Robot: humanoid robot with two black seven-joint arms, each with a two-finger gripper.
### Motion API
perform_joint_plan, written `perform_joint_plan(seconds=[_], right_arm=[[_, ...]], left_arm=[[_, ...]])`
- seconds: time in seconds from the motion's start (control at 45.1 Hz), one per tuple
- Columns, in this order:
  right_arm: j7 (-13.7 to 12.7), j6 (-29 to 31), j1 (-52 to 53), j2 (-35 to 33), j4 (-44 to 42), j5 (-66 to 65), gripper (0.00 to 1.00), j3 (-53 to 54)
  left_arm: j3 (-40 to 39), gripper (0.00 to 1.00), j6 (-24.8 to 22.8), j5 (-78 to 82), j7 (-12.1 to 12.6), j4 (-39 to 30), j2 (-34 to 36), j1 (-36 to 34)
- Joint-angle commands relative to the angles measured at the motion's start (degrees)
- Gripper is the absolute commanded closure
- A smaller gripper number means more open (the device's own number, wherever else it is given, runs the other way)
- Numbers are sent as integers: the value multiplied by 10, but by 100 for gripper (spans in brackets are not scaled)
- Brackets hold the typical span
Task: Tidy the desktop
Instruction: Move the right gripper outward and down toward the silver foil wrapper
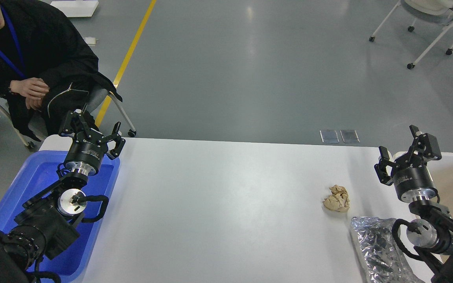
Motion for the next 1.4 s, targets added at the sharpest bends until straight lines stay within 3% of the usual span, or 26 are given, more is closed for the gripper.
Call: perform_joint_plan(seconds=[0.0, 0.266, 0.399, 0.443, 0.532, 0.732, 0.82, 1.131, 1.286, 1.375], right_arm=[[0, -1, -1, 0, 1, 1, 0, 1], [0, -3, 2, -7, 3, 68, 0, 8], [-4, -32, -3, -49, 57, 108, 0, -4], [-19, -33, -7, -74, 89, 107, 0, -11], [-77, -38, -7, -125, 146, 106, 0, -43], [-177, -32, -5, -217, 203, 92, 0, -60], [-202, -32, -6, -263, 239, 57, 0, -70], [-225, -29, -3, -440, 396, -72, 0, -178], [-225, 57, -5, -497, 417, -102, 0, -184], [-225, 75, -5, -502, 417, -154, 0, -183]], left_arm=[[0, 0, 0, 0, -1, 0, 0, 1], [0, 0, -1, 0, 0, 1, 0, 0], [0, 0, 0, 1, 0, 0, 0, 0], [0, 0, 0, 0, 0, 1, 0, 0], [0, 0, 0, 0, 0, 0, 0, 0], [0, 0, -1, 0, 0, 0, 0, 0], [0, 0, -1, 0, 0, 0, 0, 0], [0, 0, 0, 0, 0, 1, 0, 1], [0, 0, 0, 0, 0, 0, 0, 0], [0, 0, 0, 0, 0, 0, 0, 1]])
